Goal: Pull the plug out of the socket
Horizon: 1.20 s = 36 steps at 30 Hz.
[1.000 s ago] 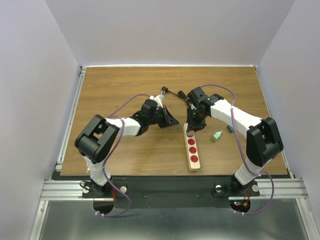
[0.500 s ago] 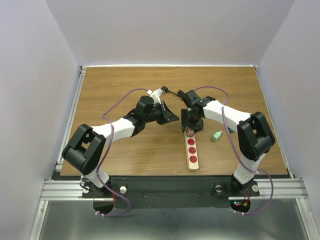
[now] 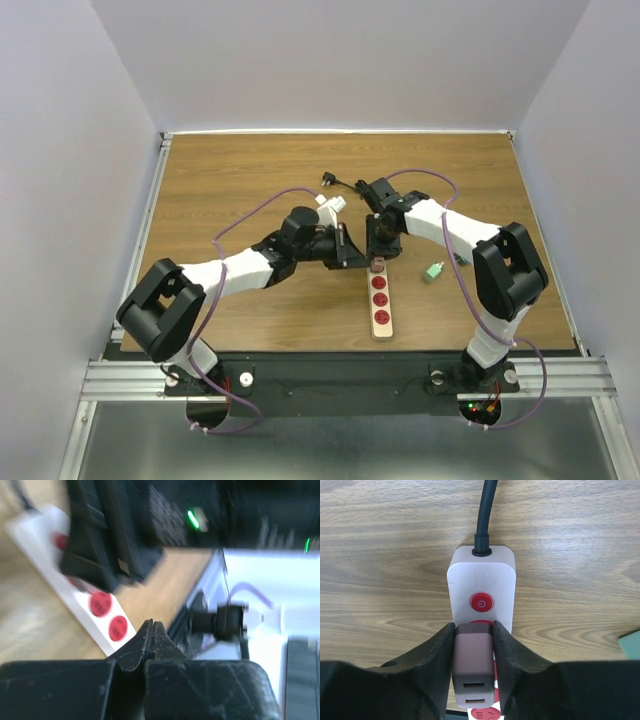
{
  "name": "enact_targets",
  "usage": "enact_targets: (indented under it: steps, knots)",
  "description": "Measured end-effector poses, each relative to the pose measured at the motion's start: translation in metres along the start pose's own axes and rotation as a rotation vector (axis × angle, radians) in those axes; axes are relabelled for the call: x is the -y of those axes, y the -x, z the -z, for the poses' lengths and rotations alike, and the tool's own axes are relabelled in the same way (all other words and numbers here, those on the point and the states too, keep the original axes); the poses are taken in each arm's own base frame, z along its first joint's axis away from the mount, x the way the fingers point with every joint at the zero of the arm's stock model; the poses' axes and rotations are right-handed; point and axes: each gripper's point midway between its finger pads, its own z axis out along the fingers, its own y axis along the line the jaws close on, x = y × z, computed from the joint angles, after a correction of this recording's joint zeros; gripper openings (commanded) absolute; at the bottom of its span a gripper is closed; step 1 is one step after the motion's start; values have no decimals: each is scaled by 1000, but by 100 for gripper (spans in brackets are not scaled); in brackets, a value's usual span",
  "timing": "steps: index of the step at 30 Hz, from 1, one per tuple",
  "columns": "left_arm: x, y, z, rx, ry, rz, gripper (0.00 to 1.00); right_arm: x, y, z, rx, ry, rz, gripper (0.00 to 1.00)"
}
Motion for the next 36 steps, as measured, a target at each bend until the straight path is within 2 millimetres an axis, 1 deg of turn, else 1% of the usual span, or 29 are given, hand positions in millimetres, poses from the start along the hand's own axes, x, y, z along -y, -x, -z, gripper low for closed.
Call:
enact_targets:
  steps: [1, 2, 4, 5, 8, 9, 12, 15, 17, 24, 30, 31, 32, 34, 36]
  knots:
    - [3, -5, -1, -18, -10, -8, 0, 0, 0, 0, -1, 0, 1, 48]
    - [8, -19, -4, -68, -35, -27, 0, -1, 0, 0, 0, 1, -2, 49]
    - [10, -34, -9, -119, -51, -40, 0, -1, -1, 0, -1, 1, 0, 50]
    - [8, -45, -14, -159, -57, -46, 0, -1, -2, 0, -4, -1, 1, 50]
    - [-1, -66, -23, -237, -56, -48, 0, -1, -3, 2, -10, -4, 2, 50]
    - [-5, -69, -25, -247, -52, -48, 0, -1, -3, 3, -12, -4, 2, 49]
    - [-17, -78, -28, -284, -38, -50, 0, -8, -2, 8, -9, 6, 14, 37]
    - [-27, -84, -32, -300, -26, -58, 0, -10, -3, 10, -15, 9, 21, 34]
    - [-35, -86, -35, -307, -21, -69, 0, -11, -5, 10, -22, 9, 16, 34]
    - [-39, -79, -46, -279, -50, -107, 0, -8, -4, 10, -27, 2, -16, 36]
    - [-43, -68, -65, -234, -94, -138, 0, -6, -3, 8, -37, 2, -57, 35]
    - [-44, -68, -66, -233, -109, -143, 0, -5, -3, 9, -39, 1, -60, 30]
    - [-44, -67, -68, -231, -122, -150, 0, -5, -2, 8, -39, 0, -60, 21]
    - [-47, -67, -71, -228, -146, -163, 0, -4, -1, 8, -43, -4, -60, 0]
    - [-49, -67, -73, -225, -170, -181, 0, -4, -1, 8, -44, -8, -57, 1]
